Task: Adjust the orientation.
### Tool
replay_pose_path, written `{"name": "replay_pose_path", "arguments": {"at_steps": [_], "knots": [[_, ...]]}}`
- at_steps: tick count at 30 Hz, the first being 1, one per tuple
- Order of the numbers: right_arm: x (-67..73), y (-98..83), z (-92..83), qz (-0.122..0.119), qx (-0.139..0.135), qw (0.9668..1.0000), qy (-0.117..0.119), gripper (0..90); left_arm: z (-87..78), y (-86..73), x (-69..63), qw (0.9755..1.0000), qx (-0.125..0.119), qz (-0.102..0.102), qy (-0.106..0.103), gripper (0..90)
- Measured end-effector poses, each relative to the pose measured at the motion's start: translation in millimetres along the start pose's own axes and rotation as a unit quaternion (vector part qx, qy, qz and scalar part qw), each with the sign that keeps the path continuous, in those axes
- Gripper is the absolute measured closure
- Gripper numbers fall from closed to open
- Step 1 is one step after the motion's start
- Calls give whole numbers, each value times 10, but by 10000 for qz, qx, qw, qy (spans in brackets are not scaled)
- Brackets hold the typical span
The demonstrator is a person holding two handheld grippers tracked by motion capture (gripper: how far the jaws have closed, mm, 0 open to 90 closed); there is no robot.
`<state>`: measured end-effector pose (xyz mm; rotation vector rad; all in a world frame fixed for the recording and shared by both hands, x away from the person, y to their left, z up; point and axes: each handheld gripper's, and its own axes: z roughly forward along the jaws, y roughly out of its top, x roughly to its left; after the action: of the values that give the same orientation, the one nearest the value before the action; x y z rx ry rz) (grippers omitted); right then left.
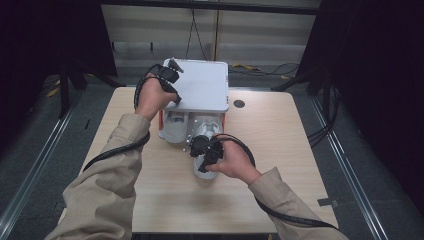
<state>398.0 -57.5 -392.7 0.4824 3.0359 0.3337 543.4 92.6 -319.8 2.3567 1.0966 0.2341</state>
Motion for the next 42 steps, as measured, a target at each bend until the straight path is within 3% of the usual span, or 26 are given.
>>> {"name": "replay_pose_path", "arguments": {"at_steps": [8,17,19,25,32,35,38,41,42], "knots": [[-168,108,68,-116,112,9998,-92,735,4,3,-18,10000,7,31,45,900],[-349,192,122,-209,27,9997,-84,727,3,7,5,10000,20,-6,-15,900],[-380,218,130,-239,23,9995,-185,725,3,5,4,10000,18,-7,-11,900],[-500,264,197,-186,69,9995,-226,721,2,0,16,10000,5,-9,-51,900],[-536,304,247,-228,-18,9994,-249,706,2,-7,16,10000,-22,-26,-54,900],[-533,316,261,-126,-13,9997,-220,698,0,-16,13,10000,-48,-51,-41,900],[-534,303,252,-28,-121,9996,-256,658,-1,-22,12,10000,-67,-26,-35,900],[-531,279,202,-76,-168,9991,-374,572,1,-26,14,9999,-92,-71,-49,900],[-526,262,179,26,-199,9992,-353,552,1,-27,15,9999,-94,-71,-52,900]]}}
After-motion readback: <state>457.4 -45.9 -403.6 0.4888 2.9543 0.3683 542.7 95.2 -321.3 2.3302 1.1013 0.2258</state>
